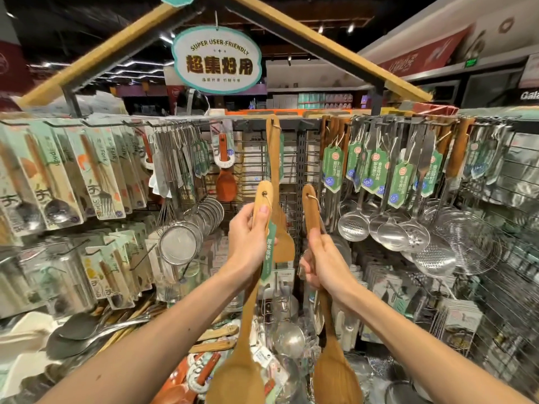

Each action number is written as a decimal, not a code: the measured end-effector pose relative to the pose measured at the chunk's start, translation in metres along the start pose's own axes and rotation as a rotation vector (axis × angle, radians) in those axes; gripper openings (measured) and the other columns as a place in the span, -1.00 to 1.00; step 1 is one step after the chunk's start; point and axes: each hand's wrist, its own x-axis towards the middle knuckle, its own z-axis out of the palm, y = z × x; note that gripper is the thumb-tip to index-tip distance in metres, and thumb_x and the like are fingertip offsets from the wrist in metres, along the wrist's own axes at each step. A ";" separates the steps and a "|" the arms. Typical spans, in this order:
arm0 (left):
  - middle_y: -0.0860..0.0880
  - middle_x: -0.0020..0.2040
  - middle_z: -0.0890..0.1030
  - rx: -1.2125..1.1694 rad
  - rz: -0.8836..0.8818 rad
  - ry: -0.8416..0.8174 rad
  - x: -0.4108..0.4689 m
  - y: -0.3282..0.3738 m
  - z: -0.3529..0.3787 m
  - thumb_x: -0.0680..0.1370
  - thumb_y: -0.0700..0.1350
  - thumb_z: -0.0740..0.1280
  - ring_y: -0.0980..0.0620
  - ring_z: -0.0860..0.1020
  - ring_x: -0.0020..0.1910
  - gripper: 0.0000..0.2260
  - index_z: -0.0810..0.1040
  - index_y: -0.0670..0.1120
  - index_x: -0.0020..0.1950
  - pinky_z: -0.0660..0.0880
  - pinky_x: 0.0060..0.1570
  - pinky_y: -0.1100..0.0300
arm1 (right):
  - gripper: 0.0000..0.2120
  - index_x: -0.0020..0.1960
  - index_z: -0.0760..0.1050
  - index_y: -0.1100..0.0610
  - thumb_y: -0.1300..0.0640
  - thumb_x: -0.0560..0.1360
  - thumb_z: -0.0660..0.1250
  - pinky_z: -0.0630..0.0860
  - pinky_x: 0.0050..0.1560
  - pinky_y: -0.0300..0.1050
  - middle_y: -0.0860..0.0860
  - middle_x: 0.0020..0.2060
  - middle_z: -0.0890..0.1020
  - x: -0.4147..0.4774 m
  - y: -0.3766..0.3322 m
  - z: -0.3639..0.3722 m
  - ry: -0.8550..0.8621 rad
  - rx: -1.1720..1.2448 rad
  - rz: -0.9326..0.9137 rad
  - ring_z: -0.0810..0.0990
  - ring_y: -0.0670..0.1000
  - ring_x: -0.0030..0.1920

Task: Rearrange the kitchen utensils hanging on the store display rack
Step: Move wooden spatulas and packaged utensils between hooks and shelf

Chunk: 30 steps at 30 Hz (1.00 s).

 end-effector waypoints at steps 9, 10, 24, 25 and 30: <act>-0.10 -0.14 0.68 0.025 0.035 0.023 0.030 0.011 0.005 0.64 0.09 0.24 -0.05 0.63 -0.20 -0.78 0.61 0.01 0.02 0.62 -0.08 -0.20 | -0.71 -0.05 0.31 0.09 -0.09 0.69 0.01 0.26 -0.50 -0.27 -0.02 -0.36 0.38 0.022 -0.021 0.007 0.091 0.030 -0.144 0.30 -0.11 -0.47; -0.17 -0.10 0.67 0.015 0.039 0.022 0.034 0.014 0.006 0.64 0.08 0.23 -0.08 0.62 -0.20 -0.78 0.60 -0.01 0.02 0.62 -0.10 -0.22 | -0.71 -0.08 0.30 0.08 -0.09 0.69 0.01 0.26 -0.49 -0.26 -0.02 -0.37 0.38 0.026 -0.023 0.007 0.108 0.036 -0.158 0.30 -0.09 -0.47; -0.02 -0.13 0.57 0.083 0.176 0.096 0.123 0.060 0.034 0.70 0.00 0.13 0.16 0.51 -0.27 -0.72 0.51 -0.16 0.12 0.45 -0.12 0.16 | -0.71 -0.09 0.32 0.08 -0.06 0.69 0.02 0.28 -0.52 -0.23 -0.03 -0.42 0.41 0.055 -0.055 0.005 0.175 0.039 -0.267 0.32 -0.05 -0.48; -0.02 -0.11 0.57 0.089 0.178 0.096 0.124 0.061 0.036 0.70 0.01 0.12 0.19 0.52 -0.27 -0.72 0.51 -0.16 0.14 0.45 -0.14 0.20 | -0.71 -0.08 0.32 0.09 -0.07 0.69 0.02 0.28 -0.52 -0.23 -0.02 -0.41 0.41 0.056 -0.056 0.005 0.171 0.036 -0.268 0.33 -0.05 -0.48; -0.03 -0.11 0.56 0.133 0.182 0.077 0.138 0.055 0.040 0.70 0.00 0.13 0.07 0.48 -0.19 -0.72 0.53 -0.16 0.09 0.38 -0.19 0.16 | -0.72 -0.08 0.33 0.07 -0.06 0.69 0.02 0.30 -0.50 -0.24 -0.01 -0.41 0.42 0.061 -0.060 0.004 0.167 0.022 -0.271 0.34 -0.06 -0.48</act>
